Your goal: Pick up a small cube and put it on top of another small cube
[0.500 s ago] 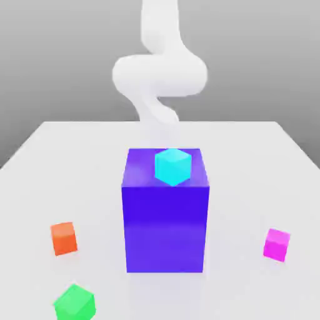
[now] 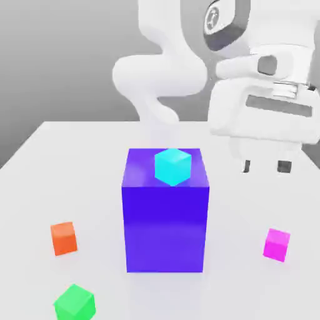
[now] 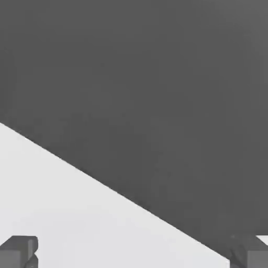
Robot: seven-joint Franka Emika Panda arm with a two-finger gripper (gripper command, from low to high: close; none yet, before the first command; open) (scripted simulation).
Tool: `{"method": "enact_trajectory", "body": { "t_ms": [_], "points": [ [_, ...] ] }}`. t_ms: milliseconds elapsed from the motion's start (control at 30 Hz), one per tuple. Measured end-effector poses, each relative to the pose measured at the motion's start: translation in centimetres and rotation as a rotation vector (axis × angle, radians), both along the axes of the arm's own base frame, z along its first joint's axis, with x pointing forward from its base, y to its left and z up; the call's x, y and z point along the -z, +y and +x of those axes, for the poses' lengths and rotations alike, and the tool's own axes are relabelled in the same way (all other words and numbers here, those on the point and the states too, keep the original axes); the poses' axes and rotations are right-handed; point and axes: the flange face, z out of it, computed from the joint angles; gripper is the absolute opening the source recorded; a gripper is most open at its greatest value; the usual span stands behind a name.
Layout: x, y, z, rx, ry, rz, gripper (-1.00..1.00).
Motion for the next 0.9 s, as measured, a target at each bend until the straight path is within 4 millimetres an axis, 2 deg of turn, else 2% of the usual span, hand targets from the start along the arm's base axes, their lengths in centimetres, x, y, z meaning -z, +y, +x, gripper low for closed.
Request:
{"method": "enact_trajectory", "body": {
  "t_ms": [67,200,300,333,600,633,833,900],
  "points": [
    [3.8,2.1,-1.6,-0.088,0.063,-0.011,0.0],
    [10.5,6.0,-6.3,-0.271,0.189,-0.007,0.0],
    [14.5,7.7,-9.9,-0.379,0.277,0.02,0.0],
    [15.3,8.0,-10.5,-0.396,0.29,0.027,0.0],
    [21.0,8.3,-11.0,-0.411,0.302,0.036,0.0],
    [21.7,8.3,-11.1,-0.412,0.303,0.033,-1.0],
    [22.1,8.2,-11.1,-0.412,0.304,0.031,-1.0],
    [21.3,8.3,-11.0,-0.411,0.302,0.034,-1.0]
  ]
}}
